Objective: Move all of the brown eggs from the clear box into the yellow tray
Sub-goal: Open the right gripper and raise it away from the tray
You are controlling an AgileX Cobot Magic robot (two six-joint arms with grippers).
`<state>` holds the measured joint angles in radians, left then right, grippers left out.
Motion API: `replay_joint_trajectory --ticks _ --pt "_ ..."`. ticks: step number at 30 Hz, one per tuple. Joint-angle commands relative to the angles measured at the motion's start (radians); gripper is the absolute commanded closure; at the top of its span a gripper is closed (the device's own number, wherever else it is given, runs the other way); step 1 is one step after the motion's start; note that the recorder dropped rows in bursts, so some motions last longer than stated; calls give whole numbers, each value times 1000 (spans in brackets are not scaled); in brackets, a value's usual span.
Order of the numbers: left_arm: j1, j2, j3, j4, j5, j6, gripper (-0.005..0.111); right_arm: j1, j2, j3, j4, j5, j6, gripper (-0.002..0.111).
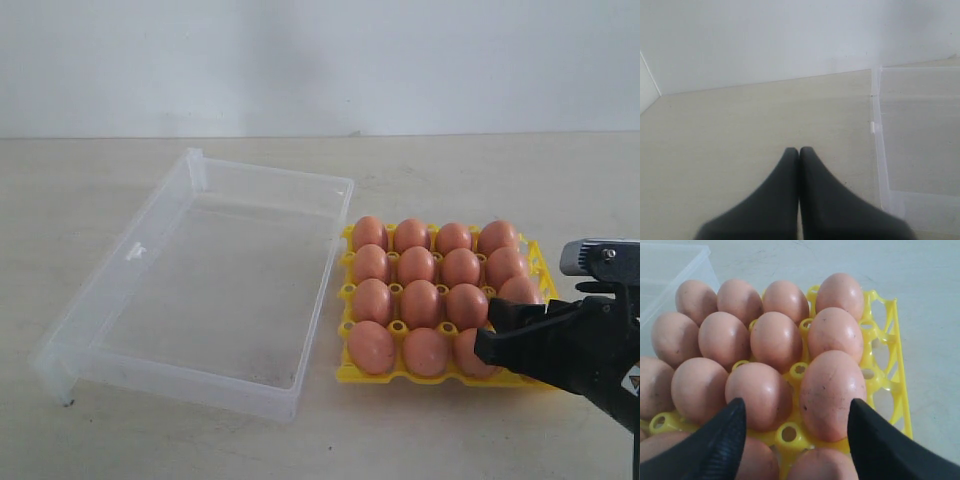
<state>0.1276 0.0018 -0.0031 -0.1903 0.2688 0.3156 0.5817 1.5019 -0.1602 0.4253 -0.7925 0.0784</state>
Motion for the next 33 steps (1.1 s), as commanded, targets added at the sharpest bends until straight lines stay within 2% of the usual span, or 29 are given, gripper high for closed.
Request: replay_joint_trajectory --ticks 1,9,15,18,22,24,27,30,33 --pt "-1 -2 3 -7 -8 -9 111 -3 -2 -2 0 -12 -10 50" --pt "-1 -2 3 -7 -8 -9 111 -3 -50 -2 -47 -101 -6 50" --pt "-1 -2 3 -7 -8 -9 111 -3 -244 -7 -35 -339 -8 51" --pt "-1 -2 3 -7 -8 -9 111 -3 -362 -44 -13 -323 -86 67" --pt "-1 -2 3 -7 -8 -9 111 -3 -533 -138 -50 -165 -313 109" --pt "-1 -2 3 -7 -8 -9 111 -3 -614 -201 -29 8 -454 108" --pt "-1 -2 3 -7 -8 -9 111 -3 -693 -293 90 286 -864 108" --pt "1 -2 3 -7 -8 -9 111 -3 -711 -329 392 437 -1236 108" --pt "1 -2 3 -7 -8 -9 111 -3 -711 -317 740 493 -1460 108"
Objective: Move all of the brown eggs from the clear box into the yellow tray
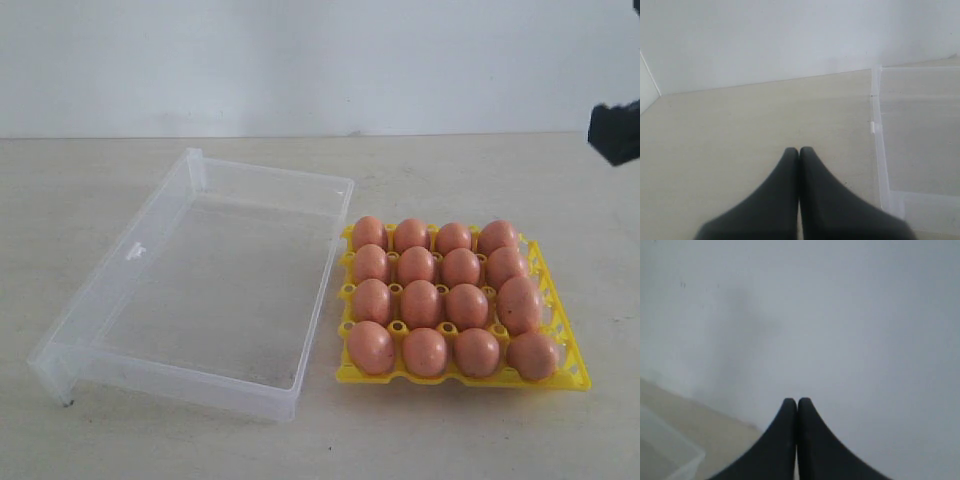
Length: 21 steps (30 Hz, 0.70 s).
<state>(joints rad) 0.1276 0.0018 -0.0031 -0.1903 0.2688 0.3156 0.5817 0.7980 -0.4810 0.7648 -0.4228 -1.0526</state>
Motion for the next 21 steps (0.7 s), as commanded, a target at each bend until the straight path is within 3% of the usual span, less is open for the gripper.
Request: replay_joint_trajectory --ticks 1,4,9,15,21 --pt "1 -2 3 -7 -8 -9 111 -3 -7 8 499 139 -367 108" --pt "1 -2 3 -7 -8 -9 111 -3 -7 25 767 255 -399 108" --pt "1 -2 3 -7 -8 -9 111 -3 -7 29 738 639 -442 108" --pt "1 -2 3 -7 -8 -9 111 -3 -9 29 712 680 -442 108" --pt "1 -2 3 -7 -8 -9 111 -3 -56 -25 832 640 -463 108"
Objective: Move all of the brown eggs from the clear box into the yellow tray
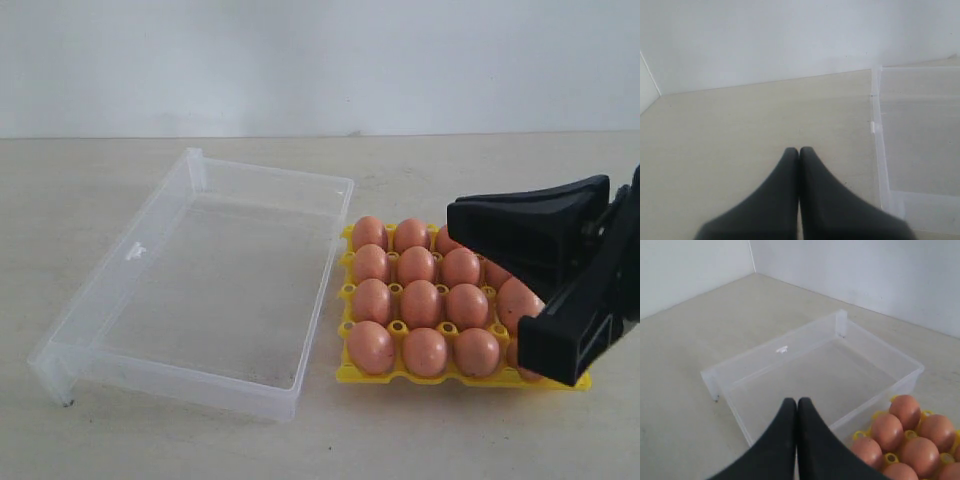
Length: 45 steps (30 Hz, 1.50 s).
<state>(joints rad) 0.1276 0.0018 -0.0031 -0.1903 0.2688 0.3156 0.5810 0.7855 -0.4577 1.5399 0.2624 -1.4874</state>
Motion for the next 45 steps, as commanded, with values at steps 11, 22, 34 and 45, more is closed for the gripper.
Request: replay_joint_trajectory --ticks 11,22,34,45 --pt "1 -2 3 -7 -8 -9 111 -202 -312 -177 33 -366 -220 108" --pt "1 -2 3 -7 -8 -9 111 -543 -392 -197 25 -194 -392 108" --pt "1 -2 3 -7 -8 -9 111 -544 -403 -115 -1722 -172 1472 108" --pt "1 -2 3 -7 -8 -9 111 -606 -746 458 -1614 -255 1585 108"
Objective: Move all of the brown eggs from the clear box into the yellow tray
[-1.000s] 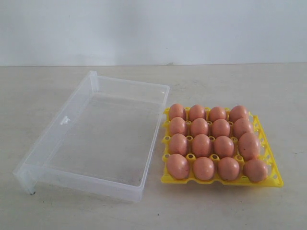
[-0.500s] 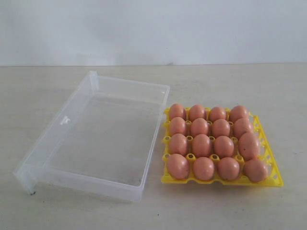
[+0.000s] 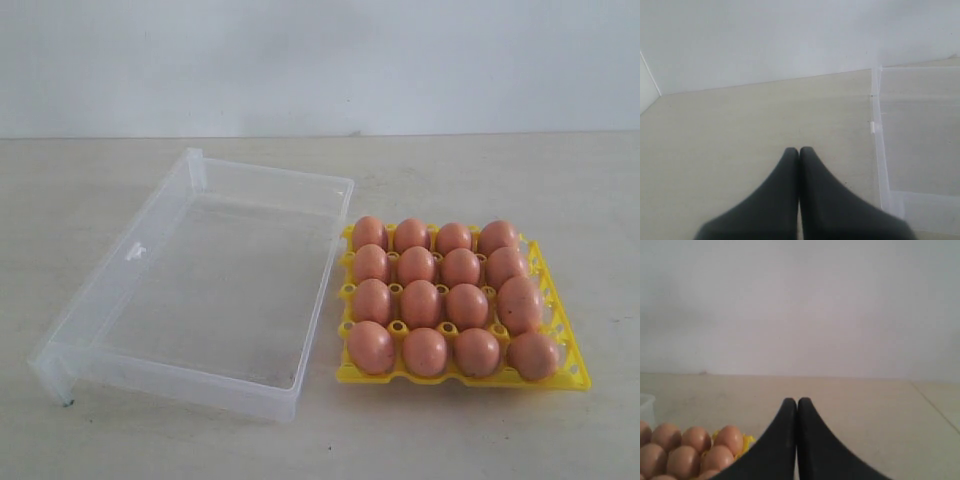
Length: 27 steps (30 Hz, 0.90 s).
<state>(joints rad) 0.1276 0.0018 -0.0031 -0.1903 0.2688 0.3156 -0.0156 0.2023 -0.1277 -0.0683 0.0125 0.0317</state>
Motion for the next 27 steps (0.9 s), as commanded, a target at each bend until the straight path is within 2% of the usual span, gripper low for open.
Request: replay_joint_trajectory --ticks 1,4,11,27 --pt "1 -2 3 -7 -8 -9 111 -10 -202 128 -6 184 76 108" --pt "1 -2 3 -5 -7 -9 111 -12 -202 128 -6 352 76 108" --pt "1 -2 3 -4 -8 -9 111 -14 -202 128 12 369 169 108" --pt "1 -2 3 -4 -7 -9 111 -11 -202 128 13 373 147 108"
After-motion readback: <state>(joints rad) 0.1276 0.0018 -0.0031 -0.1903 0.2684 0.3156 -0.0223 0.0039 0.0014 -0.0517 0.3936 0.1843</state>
